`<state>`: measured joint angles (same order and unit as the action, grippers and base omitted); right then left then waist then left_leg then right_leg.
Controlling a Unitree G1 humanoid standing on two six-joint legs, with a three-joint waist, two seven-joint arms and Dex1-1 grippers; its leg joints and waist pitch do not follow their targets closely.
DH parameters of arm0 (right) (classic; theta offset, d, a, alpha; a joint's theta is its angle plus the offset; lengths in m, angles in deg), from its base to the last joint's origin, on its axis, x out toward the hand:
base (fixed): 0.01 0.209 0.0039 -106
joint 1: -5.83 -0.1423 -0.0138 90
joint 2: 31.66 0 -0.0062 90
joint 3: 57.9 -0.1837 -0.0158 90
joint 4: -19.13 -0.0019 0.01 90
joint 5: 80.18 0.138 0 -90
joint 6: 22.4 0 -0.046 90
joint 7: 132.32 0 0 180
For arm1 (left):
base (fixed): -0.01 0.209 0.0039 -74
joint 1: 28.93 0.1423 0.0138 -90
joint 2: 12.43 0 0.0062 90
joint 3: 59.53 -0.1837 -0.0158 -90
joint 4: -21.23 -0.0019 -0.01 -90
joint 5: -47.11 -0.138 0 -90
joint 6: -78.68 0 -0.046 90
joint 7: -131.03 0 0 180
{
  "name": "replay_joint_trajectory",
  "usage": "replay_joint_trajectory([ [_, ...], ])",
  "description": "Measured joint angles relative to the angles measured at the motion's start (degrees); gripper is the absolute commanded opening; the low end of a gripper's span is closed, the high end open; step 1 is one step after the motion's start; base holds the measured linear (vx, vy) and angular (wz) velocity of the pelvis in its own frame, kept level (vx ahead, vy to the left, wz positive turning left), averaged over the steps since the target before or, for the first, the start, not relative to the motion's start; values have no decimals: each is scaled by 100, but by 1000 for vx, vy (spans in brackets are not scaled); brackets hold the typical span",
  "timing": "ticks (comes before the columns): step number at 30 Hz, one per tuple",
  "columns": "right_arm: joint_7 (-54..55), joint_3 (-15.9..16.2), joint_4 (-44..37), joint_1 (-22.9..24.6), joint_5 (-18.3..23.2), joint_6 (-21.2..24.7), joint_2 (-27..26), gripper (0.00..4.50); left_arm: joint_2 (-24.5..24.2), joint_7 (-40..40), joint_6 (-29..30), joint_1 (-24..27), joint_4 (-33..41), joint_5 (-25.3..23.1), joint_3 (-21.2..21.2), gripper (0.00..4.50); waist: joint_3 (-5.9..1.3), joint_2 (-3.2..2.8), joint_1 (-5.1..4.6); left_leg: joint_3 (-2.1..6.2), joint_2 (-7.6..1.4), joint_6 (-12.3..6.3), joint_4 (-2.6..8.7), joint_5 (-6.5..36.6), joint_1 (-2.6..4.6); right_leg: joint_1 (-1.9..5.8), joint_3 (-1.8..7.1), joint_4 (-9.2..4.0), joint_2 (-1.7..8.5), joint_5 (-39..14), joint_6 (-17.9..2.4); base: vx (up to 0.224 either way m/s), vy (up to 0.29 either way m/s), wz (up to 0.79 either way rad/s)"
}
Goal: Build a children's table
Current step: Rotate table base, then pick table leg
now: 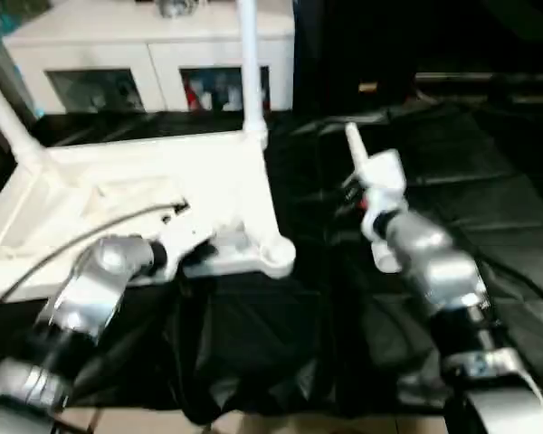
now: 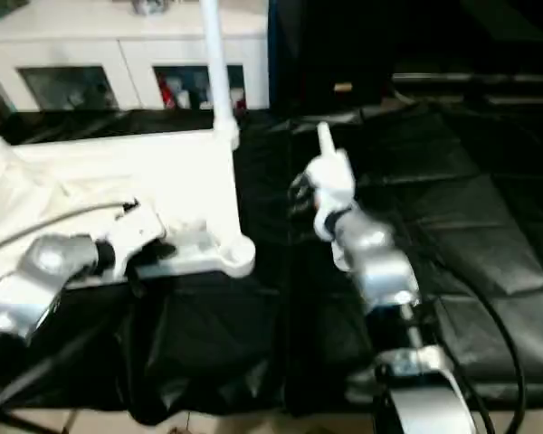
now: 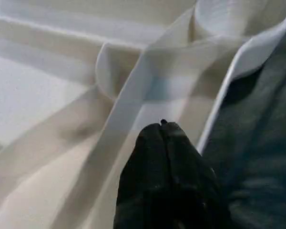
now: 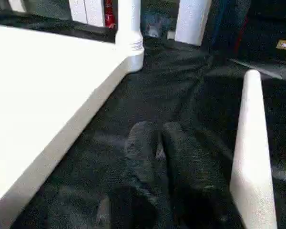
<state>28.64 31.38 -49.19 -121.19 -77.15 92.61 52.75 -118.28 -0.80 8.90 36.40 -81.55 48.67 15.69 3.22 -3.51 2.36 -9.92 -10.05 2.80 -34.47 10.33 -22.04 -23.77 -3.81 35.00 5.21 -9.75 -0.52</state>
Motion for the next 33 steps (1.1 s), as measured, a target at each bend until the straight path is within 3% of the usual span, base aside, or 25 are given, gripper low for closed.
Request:
replay_joint_trajectory([
  [2, 234, -17, 208, -399, -138, 209, 120, 78, 153, 65, 489, 199, 535, 464, 272, 49, 1, 11, 3, -3, 0, 1, -1, -1, 1, -2, 2, 5, 1, 0, -1, 0, 0, 0],
  [5, 523, -115, 512, -853, -273, 368, 199, 86, 180, 151, 970, 260, 1056, 851, 500, 68, -7, 36, 31, -2, -2, 2, 0, -1, 7, -2, 0, 11, -1, 0, 0, 0, 0, 0],
  [6, 591, -120, 645, -940, -286, 449, 228, 114, 179, 156, 1086, 273, 1221, 933, 557, 86, -10, 49, 38, -2, -2, 2, 1, -2, 8, -1, 0, 11, -1, -1, 1, 0, 0, 0],
  [7, 638, -127, 777, -1000, -289, 534, 246, 114, 175, 163, 1176, 289, 1367, 1011, 597, 86, -11, 54, 51, -2, -2, 2, 1, -2, 8, 0, 0, 10, -1, -1, 1, 0, 0, 0],
  [14, 874, -346, 1982, -1433, -210, 1395, 306, 161, 88, 252, 2044, 715, 2443, 1390, 493, 129, 6, 94, 93, -12, 0, 2, -1, -2, -7, -15, 8, 7, 0, 0, 1, 0, 0, 0],
  [17, 886, -381, 2139, -1551, -148, 1522, 305, 183, 89, 202, 2262, 714, 2726, 1481, 495, 151, 6, 94, 102, -12, -2, 3, 0, -3, -2, -14, 6, 13, 0, 0, 1, 0, 0, 0],
  [20, 983, -487, 2251, -1592, -120, 1623, 298, 220, 88, 201, 2400, 714, 2868, 1561, 492, 184, 5, 90, 101, -11, -1, 11, -1, -7, 0, -12, 6, 15, 0, 0, 1, 0, 0, 0],
  [25, 1108, -619, 2459, -1708, -84, 1708, 320, 244, 90, 154, 2577, 711, 2973, 1582, 469, 205, 6, 81, 99, -9, -1, 15, -5, -9, 1, -12, 6, 24, 0, 0, 1, 0, 0, 0],
  [26, 1110, -627, 2466, -1714, -83, 1708, 346, 269, 90, 153, 2608, 711, 3007, 1588, 452, 234, 6, 81, 101, -7, -1, 15, -5, -10, 1, -12, 5, 24, -1, 0, 1, 0, 0, 0],
  [33, 1264, -605, 2895, -1940, -158, 1737, 450, 310, 89, 90, 2725, 708, 3064, 1623, 316, 287, 6, 81, 85, -7, -1, 16, -6, -11, 1, -13, 4, 28, -1, 0, 0, 0, 0, 0],
])
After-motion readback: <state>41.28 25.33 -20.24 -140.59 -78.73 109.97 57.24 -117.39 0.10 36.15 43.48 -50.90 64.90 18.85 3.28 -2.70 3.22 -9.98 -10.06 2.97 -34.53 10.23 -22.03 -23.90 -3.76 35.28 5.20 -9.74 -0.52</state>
